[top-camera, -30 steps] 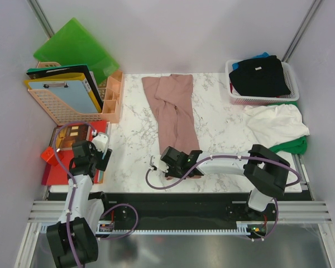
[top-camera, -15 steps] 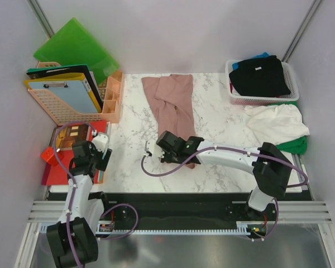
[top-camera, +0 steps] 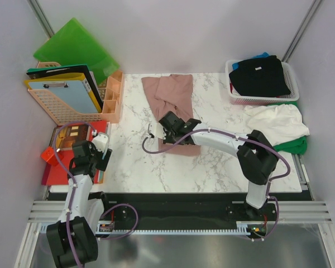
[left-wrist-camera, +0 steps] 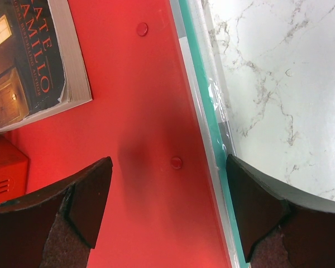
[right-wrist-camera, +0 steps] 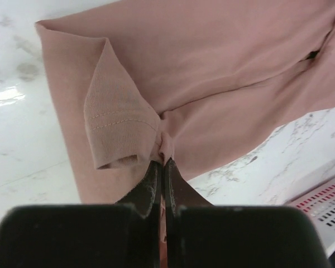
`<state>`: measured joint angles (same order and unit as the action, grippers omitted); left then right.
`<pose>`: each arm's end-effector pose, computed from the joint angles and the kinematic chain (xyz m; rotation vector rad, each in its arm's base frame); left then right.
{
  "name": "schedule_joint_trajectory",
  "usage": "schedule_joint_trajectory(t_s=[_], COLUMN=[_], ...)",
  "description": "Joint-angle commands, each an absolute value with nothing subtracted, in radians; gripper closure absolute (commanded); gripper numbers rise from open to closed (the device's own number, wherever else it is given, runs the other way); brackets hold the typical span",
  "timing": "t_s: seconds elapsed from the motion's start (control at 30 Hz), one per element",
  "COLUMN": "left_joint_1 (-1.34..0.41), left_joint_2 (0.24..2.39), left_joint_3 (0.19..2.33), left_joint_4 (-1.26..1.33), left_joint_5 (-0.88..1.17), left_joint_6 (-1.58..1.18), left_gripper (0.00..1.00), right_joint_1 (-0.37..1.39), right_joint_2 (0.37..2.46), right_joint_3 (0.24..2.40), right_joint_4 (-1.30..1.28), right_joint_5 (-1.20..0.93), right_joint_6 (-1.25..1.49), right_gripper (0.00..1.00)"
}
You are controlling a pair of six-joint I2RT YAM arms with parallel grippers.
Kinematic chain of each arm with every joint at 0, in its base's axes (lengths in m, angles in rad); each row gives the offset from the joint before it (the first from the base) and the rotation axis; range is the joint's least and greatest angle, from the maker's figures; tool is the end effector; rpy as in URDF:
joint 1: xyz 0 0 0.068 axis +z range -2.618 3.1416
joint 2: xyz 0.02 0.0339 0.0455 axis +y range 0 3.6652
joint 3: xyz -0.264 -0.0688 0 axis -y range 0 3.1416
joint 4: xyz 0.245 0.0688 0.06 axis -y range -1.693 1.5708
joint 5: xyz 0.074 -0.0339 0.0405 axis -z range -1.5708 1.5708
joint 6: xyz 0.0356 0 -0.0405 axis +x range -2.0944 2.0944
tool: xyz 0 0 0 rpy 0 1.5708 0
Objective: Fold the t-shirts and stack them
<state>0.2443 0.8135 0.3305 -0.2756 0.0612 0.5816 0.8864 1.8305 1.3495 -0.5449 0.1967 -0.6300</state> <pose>0.1587 0.0373 0.1693 0.4254 2.3140 0.3400 0.2514 0.2972 0.2153 -1.7177 1.9169 -0.1599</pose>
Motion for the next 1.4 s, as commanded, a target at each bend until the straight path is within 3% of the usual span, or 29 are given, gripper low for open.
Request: schedule_joint_trajectory(t_s=[0.0,1.13,1.2,1.23,1.33,1.37], left_joint_1=[0.245,0.244,0.245,0.245,0.245,0.245], left_joint_2=[0.830,0.836,0.838,0.838,0.839,0.838], left_joint_3=[0.316,0.310,0.310,0.310,0.308,0.310], left_joint_4=[-0.278,-0.278,-0.279,-0.279,-0.279,-0.278], left_joint_5=[0.041,0.054,0.052,0.052,0.054,0.058], left_joint_6=[0.572,0.575,0.575,0.577,0.577,0.577], left_gripper=[0.10,0.10,0.10,0.10,0.10,0.10], right_joint_1=[0.868,0.802,0.801,0.799,0.798,0.798], right_joint_2=[1.879,2.203,2.218,2.217,2.192,2.178], right_joint_3=[1.449,1.853,1.853,1.838,1.807,1.790], right_joint_4=[-0.518,-0.503,-0.502,-0.502,-0.480,-0.477], right_joint_5=[0.230,0.285,0.299,0.298,0.295,0.298], right_joint_6=[-0.713,-0.799,-0.778,-0.775,-0.750,-0.746], right_gripper=[1.00,0.98,0.87,0.52,0.16,0.12])
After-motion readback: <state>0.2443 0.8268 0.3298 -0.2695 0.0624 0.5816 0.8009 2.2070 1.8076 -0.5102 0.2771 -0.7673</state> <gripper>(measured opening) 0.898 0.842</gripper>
